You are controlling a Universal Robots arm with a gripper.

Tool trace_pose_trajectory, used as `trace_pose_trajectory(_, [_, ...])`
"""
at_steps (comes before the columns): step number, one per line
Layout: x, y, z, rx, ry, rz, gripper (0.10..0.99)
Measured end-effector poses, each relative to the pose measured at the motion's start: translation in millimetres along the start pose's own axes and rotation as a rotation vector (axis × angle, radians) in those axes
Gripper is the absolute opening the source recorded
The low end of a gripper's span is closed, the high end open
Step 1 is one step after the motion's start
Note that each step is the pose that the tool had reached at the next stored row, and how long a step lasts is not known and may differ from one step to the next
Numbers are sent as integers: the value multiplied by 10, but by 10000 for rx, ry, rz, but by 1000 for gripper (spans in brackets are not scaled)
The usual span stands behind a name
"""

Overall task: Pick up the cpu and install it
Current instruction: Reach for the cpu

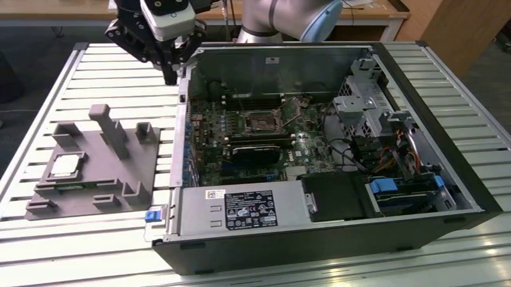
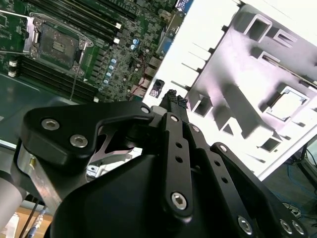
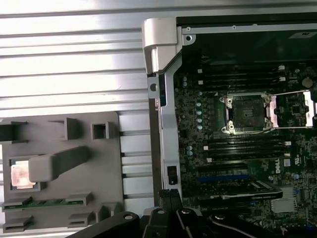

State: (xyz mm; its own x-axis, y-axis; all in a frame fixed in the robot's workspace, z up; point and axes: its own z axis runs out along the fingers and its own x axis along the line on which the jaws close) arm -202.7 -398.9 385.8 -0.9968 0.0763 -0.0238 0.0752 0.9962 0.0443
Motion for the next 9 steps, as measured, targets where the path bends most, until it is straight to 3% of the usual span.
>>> trace_pose_trajectory(9, [64,-5,5,-1,0,0,106])
